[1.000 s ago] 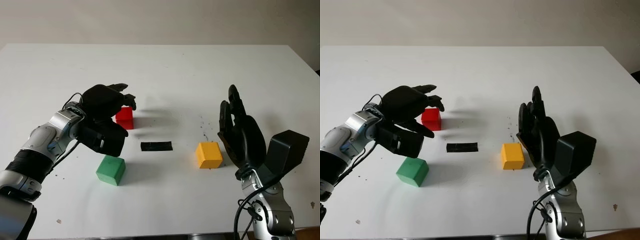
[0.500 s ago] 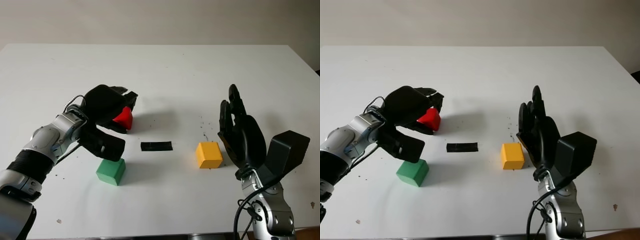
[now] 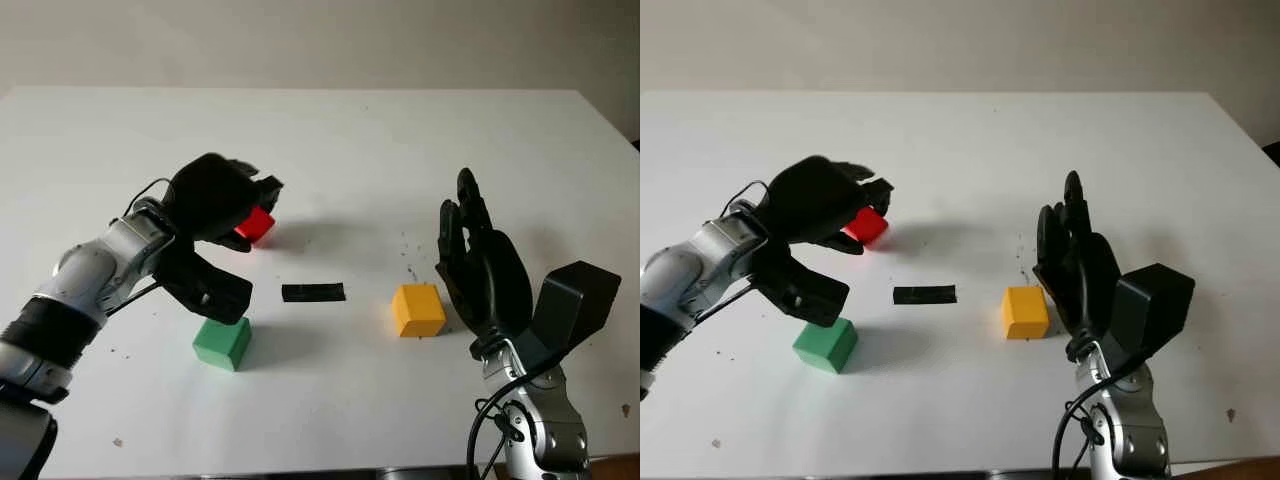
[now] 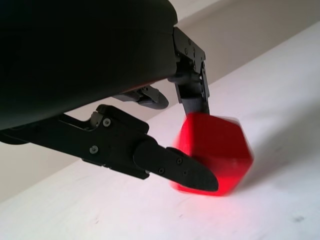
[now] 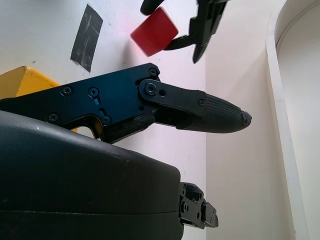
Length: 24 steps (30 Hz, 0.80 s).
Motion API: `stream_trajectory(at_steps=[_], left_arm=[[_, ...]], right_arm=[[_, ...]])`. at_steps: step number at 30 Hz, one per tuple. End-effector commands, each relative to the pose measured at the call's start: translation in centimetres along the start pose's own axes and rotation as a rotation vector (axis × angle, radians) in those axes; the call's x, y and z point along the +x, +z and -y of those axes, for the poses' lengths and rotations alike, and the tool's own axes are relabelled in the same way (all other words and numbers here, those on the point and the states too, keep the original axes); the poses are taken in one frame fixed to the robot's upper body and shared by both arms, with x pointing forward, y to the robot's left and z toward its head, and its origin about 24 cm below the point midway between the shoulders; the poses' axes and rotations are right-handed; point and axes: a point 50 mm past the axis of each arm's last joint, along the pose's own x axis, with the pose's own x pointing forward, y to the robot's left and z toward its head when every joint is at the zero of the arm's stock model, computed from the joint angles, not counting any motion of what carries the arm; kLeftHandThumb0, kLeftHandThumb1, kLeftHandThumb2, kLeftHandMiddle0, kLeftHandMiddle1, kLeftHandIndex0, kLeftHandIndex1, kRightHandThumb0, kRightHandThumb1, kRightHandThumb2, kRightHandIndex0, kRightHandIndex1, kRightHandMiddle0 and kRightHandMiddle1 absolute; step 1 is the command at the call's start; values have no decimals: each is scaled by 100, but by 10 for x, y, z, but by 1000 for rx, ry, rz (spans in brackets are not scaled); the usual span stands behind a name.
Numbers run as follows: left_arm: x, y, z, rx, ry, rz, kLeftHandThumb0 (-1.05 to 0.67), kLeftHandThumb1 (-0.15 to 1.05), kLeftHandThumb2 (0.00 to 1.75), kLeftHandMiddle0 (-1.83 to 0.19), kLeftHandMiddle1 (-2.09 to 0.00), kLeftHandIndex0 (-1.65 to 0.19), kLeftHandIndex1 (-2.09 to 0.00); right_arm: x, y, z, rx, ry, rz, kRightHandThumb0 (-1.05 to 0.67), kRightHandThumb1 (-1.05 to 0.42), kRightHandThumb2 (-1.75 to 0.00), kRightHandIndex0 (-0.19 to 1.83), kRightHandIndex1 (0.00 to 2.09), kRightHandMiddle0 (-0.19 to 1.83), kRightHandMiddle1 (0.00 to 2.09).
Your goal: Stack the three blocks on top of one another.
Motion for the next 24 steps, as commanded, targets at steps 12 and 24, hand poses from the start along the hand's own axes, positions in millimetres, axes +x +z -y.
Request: stream_trajectory(at_steps=[12,24], left_arm=[[7,-11,-70,-157,-69,197,-47,105,9,-45,-6,-34,-133],[19,12,-64,-190,-102,330,-49,105,11,-45,-5,-27,-127]], right_arm=[[1,2,-4,0,-7,14,-69,-105,-64,-19,0,-19,0],[-1,-1,-7,2,-17,26,-70,-105,-65,-19,0,-19,0]])
